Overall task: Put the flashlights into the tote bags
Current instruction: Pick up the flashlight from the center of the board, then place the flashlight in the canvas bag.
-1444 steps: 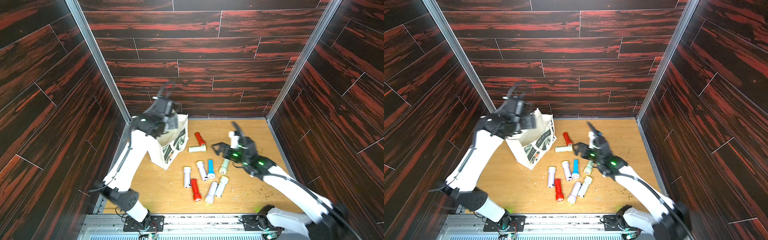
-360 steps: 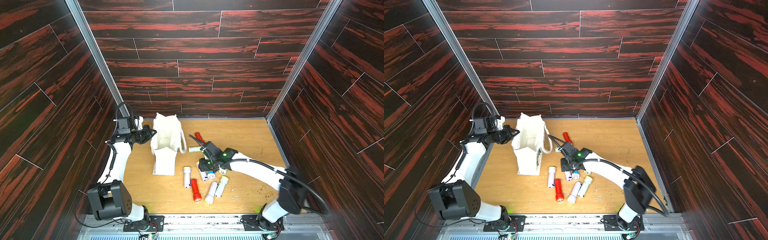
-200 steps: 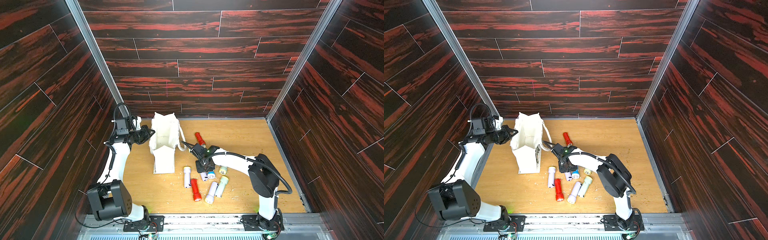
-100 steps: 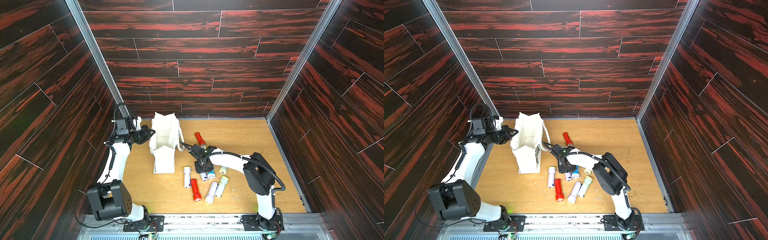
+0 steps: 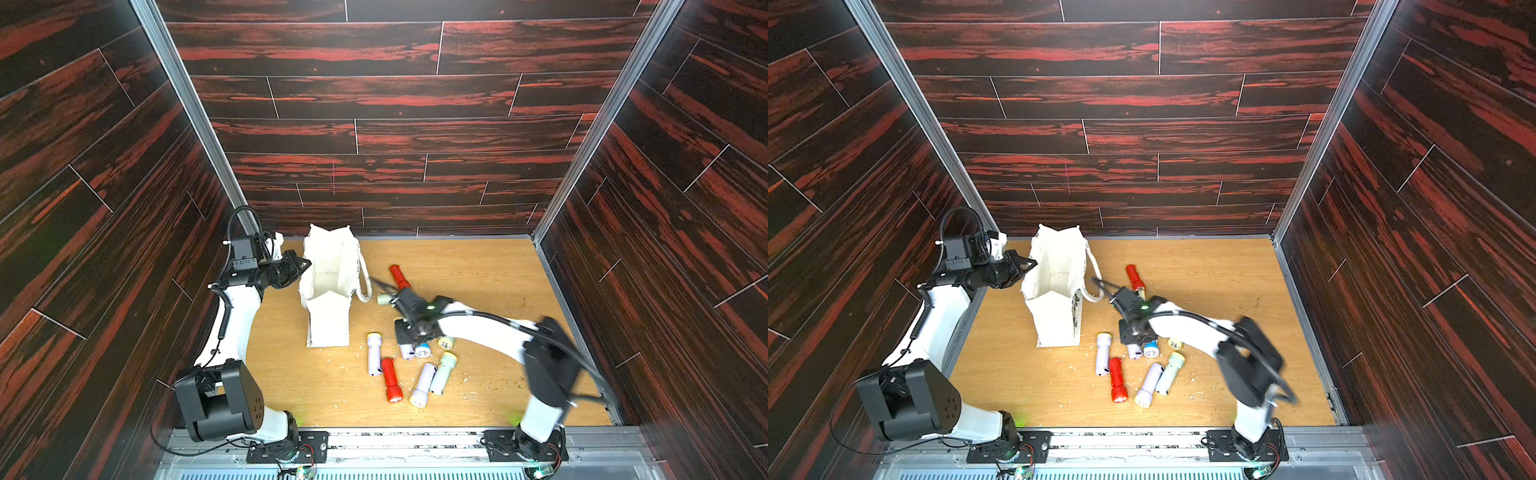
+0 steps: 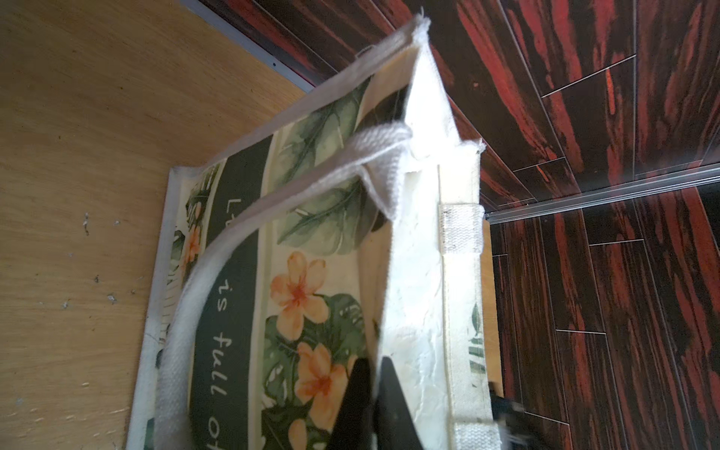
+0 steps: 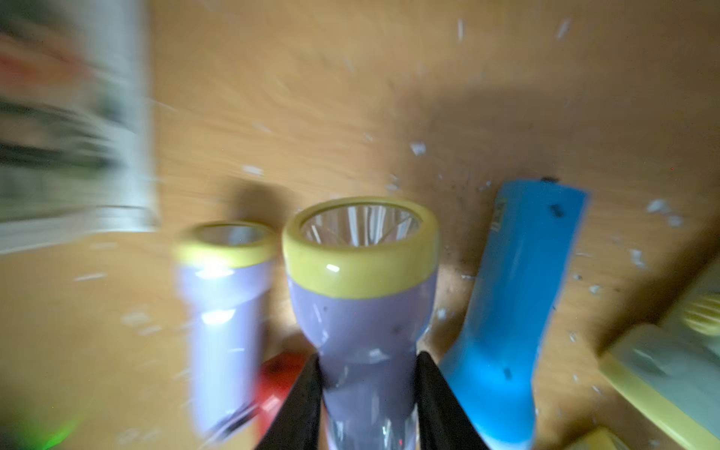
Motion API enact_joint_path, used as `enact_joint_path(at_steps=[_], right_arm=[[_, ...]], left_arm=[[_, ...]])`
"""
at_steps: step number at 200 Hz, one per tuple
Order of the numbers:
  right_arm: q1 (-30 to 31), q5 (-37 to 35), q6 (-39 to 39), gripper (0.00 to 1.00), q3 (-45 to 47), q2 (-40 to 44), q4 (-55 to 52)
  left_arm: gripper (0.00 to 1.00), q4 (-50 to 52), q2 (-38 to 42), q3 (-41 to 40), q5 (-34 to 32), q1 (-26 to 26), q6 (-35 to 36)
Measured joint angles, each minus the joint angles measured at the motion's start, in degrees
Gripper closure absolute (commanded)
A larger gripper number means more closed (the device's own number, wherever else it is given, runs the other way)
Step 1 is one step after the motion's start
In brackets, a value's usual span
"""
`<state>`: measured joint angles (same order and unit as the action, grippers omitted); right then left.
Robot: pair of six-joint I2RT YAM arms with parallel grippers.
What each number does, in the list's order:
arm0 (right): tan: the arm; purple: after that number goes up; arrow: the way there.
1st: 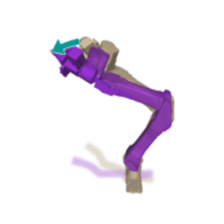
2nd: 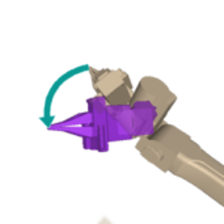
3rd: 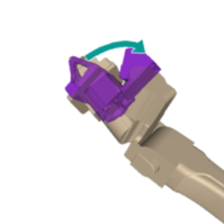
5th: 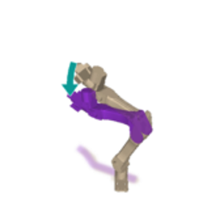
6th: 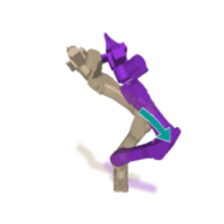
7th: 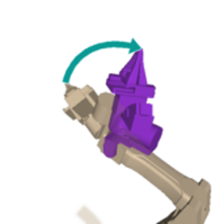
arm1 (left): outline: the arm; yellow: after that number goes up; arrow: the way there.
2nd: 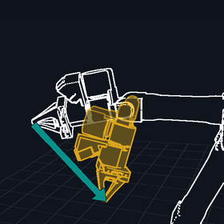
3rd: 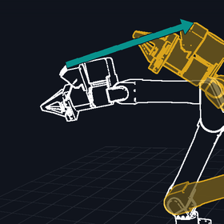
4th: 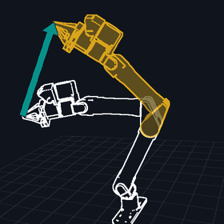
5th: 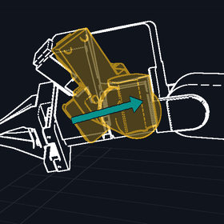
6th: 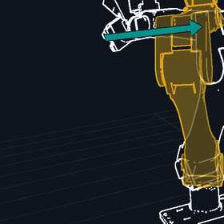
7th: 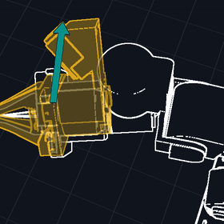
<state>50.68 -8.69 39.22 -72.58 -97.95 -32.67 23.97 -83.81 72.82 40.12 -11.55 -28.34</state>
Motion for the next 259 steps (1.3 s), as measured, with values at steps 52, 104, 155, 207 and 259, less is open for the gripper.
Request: enact_joint_path(at_steps=[52,104,155,207,259], right_arm=[[-4.3,3.7,0.7,0.78,2.2,11.7,6.4],[-6.7,5.2,-1.8,0.78,-11.0,11.8,2.6],[-6.6,8.5,-3.2,0.78,-32.0,1.6,0.6],[-5.1,10.5,-2.0,0.8,-52.7,-17.8,-8.4],[-2.0,11.4,0.2,0.8,-74.6,-33.6,-19.6]], left_arm=[[1.0,0.0,1.1,-0.5,-0.2,1.6,0.9],[1.0,0.0,1.9,-0.5,0.2,5.8,2.1],[1.0,0.0,1.9,-0.5,0.6,8.1,2.4],[1.0,0.0,1.9,-0.5,0.8,8.4,2.4],[1.0,0.0,2.3,-0.6,0.1,8.4,2.4]])
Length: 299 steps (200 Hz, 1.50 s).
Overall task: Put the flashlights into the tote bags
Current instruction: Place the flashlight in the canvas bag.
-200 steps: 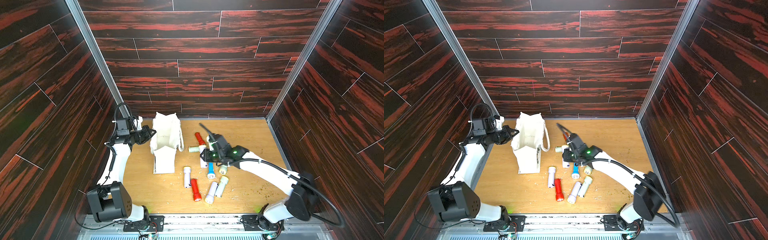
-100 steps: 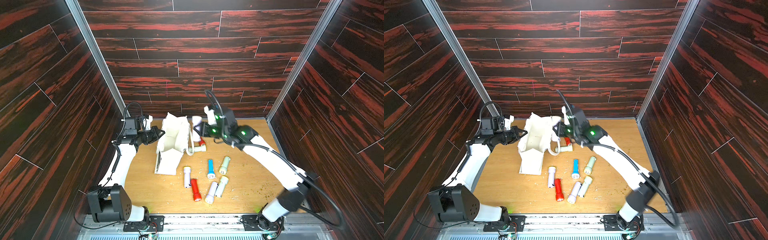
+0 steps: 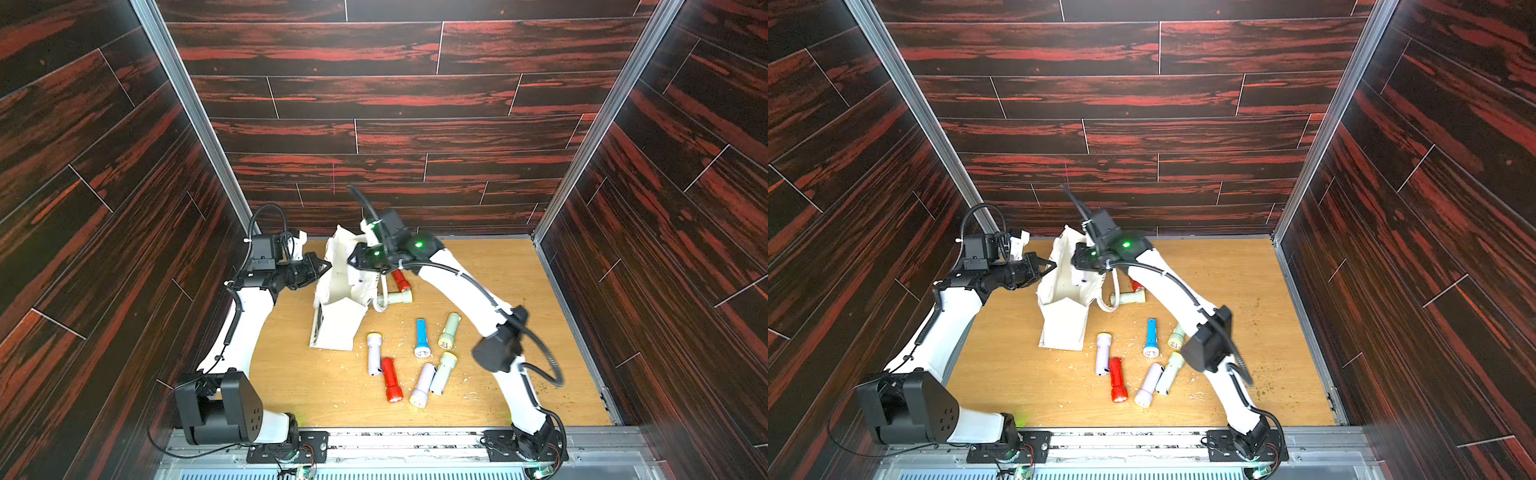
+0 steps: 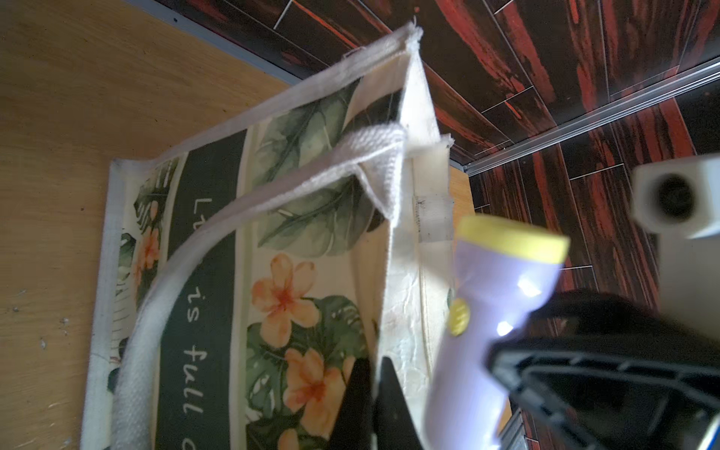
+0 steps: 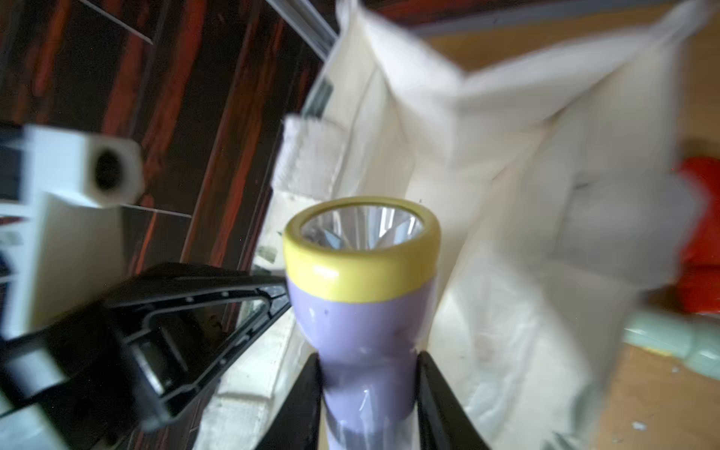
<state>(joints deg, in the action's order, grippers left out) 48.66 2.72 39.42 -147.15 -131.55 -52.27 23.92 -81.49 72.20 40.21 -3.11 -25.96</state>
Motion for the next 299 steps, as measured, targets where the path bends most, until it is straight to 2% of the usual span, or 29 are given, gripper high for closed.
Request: enact_joint_path(at_steps=[31,52,104,126,244,299], right_arm=[[1.2,0.2,1.1,0.8,-1.0,-3.0,-3.6],[1.9,-0.6,1.5,0.8,1.6,-3.1,-4.6],[3.3,-1.3,2.8,0.8,17.4,-2.4,2.4],[3.3,-0.6,3.7,0.8,21.1,-2.4,5.6],[3.0,7.8,10.4,0.77,18.7,-5.0,13.9],[3.0,6.5,11.4,0.74,17.3,-9.2,11.3]], left_arm=[[1.0,-0.8,1.4,-0.1,-0.8,0.0,-0.7],[1.0,-3.0,2.3,-0.2,-0.1,0.0,-2.1],[1.0,-5.9,3.0,-1.8,1.6,0.3,-4.5],[1.0,-5.7,2.8,-2.1,1.5,0.4,-5.2],[1.0,-6.9,2.8,-3.0,1.5,0.9,-5.6],[1.0,-6.9,2.8,-3.0,1.1,0.9,-5.6]])
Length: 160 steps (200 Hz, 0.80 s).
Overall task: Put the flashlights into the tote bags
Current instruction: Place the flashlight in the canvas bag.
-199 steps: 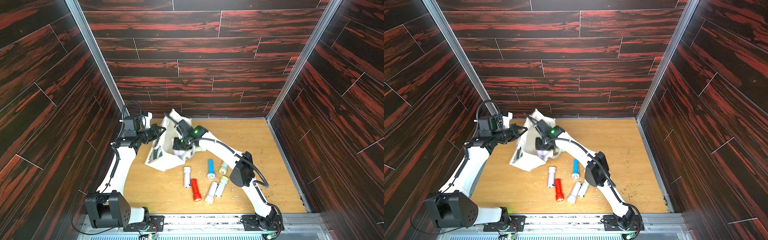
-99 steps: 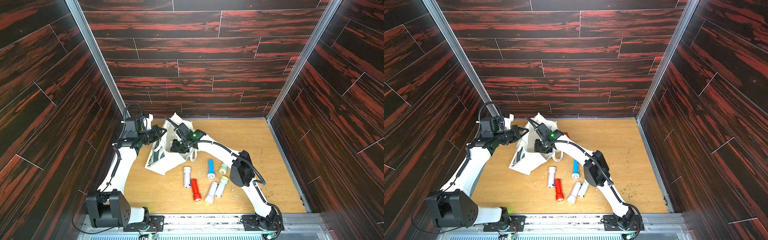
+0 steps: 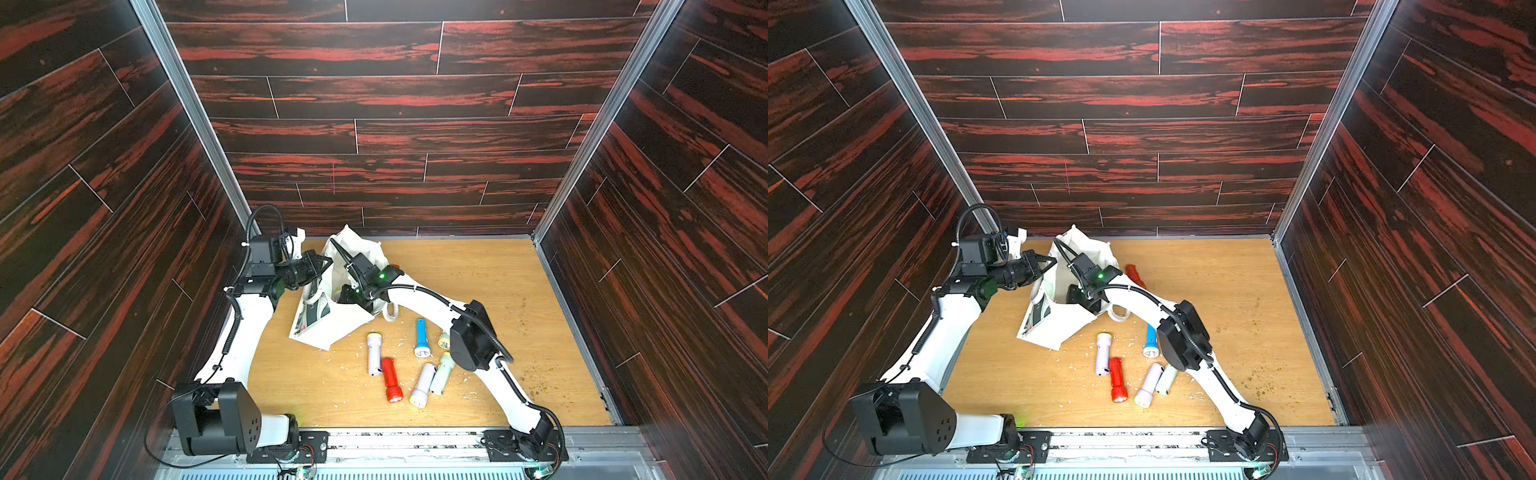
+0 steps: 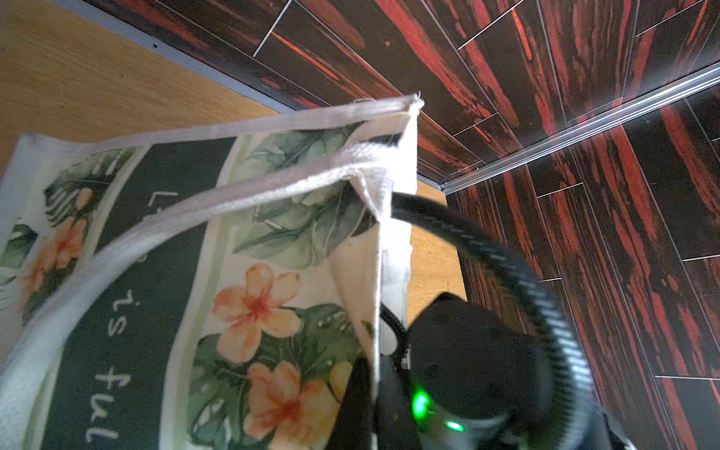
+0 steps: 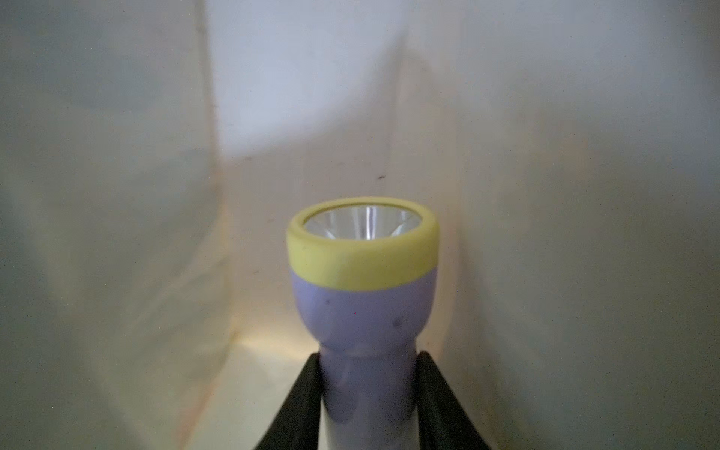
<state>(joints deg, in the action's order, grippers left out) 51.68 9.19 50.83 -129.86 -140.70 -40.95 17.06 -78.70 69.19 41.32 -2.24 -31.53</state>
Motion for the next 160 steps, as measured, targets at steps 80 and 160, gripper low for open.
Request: enact_joint_path(at_steps=[80,160], right_arm=[[0.0,-3.9,0.8,0.51,-1.4,-1.9,-3.7],[0.0,-4.6,0.3,0.31,-4.1,-2.2,-5.6]], left_arm=[[1.0,0.5,-0.1,-0.1,0.0,0.0,0.0],[1.0,1.0,-0.1,-0.1,0.0,0.0,0.0]])
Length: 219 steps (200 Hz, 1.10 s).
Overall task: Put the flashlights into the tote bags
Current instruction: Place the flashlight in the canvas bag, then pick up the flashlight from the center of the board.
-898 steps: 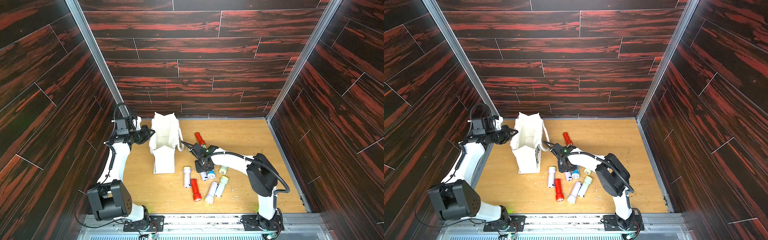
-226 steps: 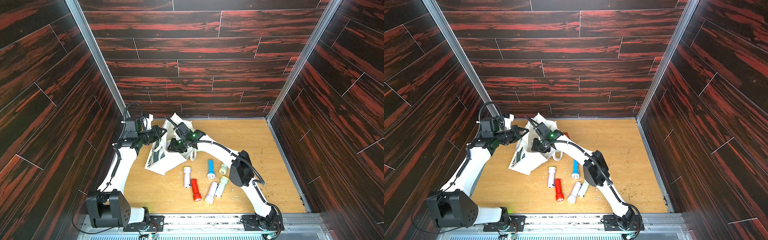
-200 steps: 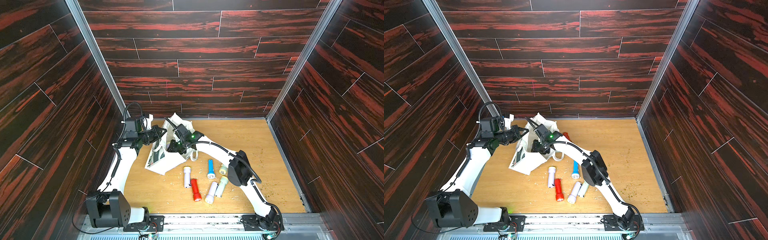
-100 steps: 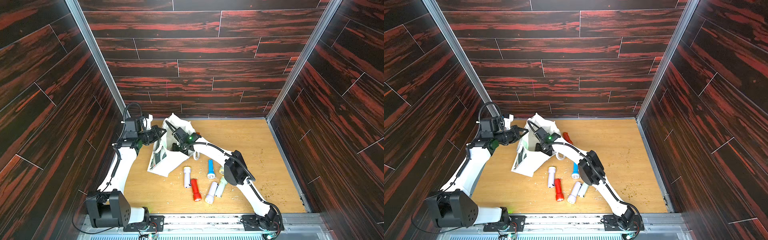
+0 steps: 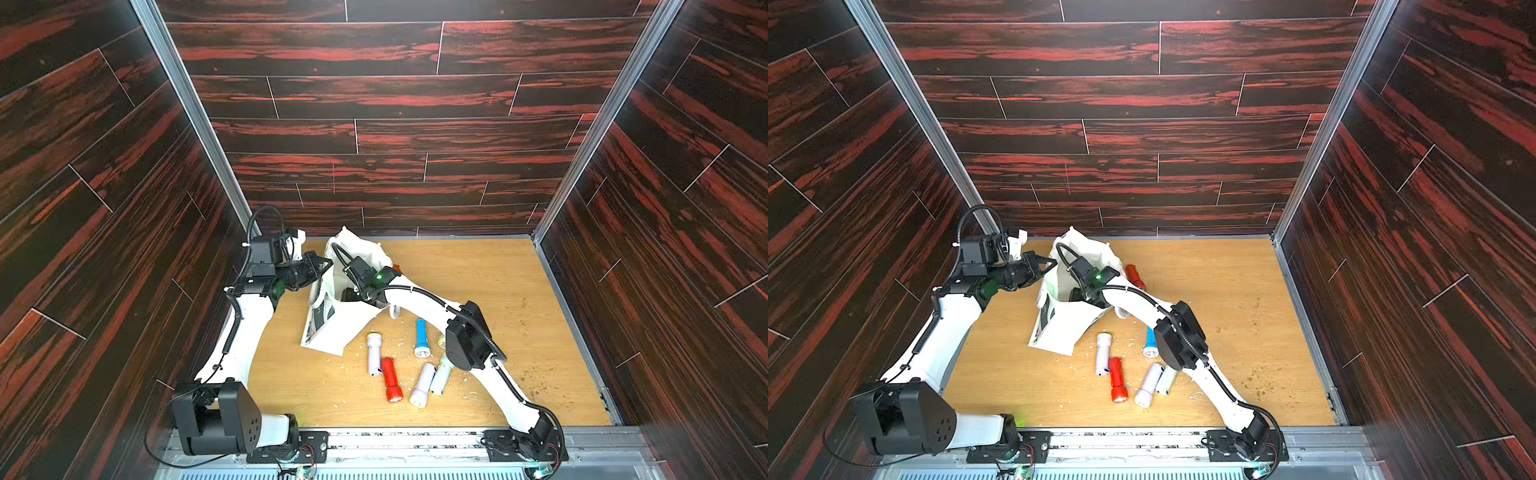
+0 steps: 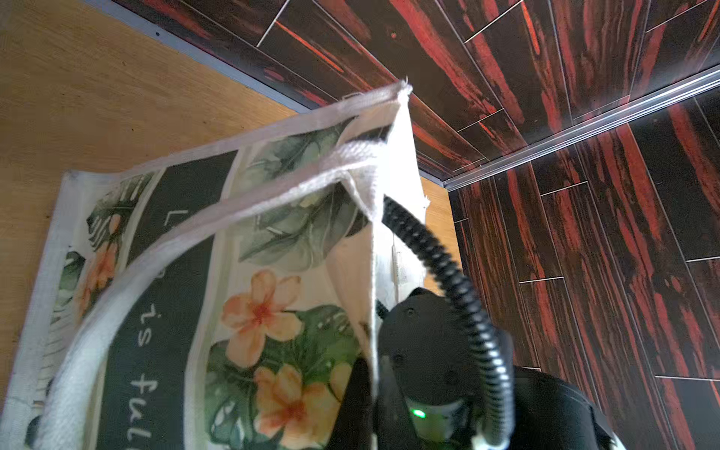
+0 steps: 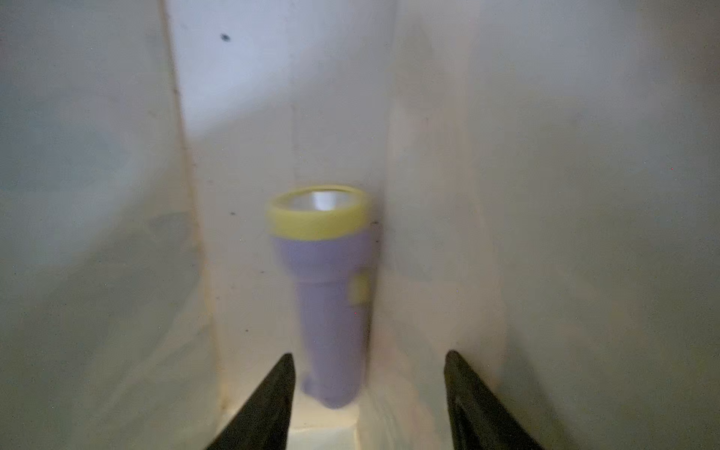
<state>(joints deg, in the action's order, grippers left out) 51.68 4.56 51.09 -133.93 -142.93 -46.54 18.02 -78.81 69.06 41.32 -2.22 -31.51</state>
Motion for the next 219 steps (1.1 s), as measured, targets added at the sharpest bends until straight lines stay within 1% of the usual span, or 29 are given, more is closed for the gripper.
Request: enact_joint_path(at_steps=[24,54,80,99,107,121,144,165,189,205,219], right_arm=[[-0.2,-0.6,-1.5,0.23,-5.0,-0.1,-2.4],[-0.8,0.0,-4.8,0.19,-12.8,0.3,-3.2],[-1.3,1.9,-8.5,0.19,-13.3,3.0,-2.1],[-1.3,2.1,-11.8,0.2,-10.5,7.2,-1.2],[-1.2,1.6,-13.3,0.2,-7.7,10.2,-0.6],[-0.9,0.0,-15.5,0.21,-0.2,17.3,1.4],[-0.3,-3.5,-17.4,0.22,16.8,31.8,7.5],[-0.1,-7.6,-17.7,0.24,28.9,42.9,11.4],[-0.2,-14.6,-16.0,0.28,41.0,53.0,12.9],[-0.5,-19.5,-13.3,0.32,48.2,57.7,11.3],[-1.4,-22.6,-9.8,0.32,55.2,61.1,9.0]], left_arm=[[1.0,0.6,-0.1,0.0,-0.3,0.0,0.6],[1.0,2.6,-0.3,0.2,-1.5,0.0,2.6],[1.0,4.5,-0.3,1.1,-2.8,0.0,4.1],[1.0,5.8,-0.3,1.8,-4.4,0.0,5.2],[1.0,6.6,-0.3,2.1,-5.6,0.0,5.8],[1.0,8.2,-0.3,2.7,-8.2,0.0,7.1],[1.0,10.2,-0.2,3.4,-12.5,-0.2,8.7],[1.0,11.6,-0.2,3.7,-15.5,-0.5,9.6],[1.0,13.1,-0.2,4.0,-18.6,-0.7,10.4],[1.0,14.4,-0.2,4.3,-21.0,-0.7,11.0],[1.0,15.2,-0.2,4.5,-23.1,-0.7,11.4]])
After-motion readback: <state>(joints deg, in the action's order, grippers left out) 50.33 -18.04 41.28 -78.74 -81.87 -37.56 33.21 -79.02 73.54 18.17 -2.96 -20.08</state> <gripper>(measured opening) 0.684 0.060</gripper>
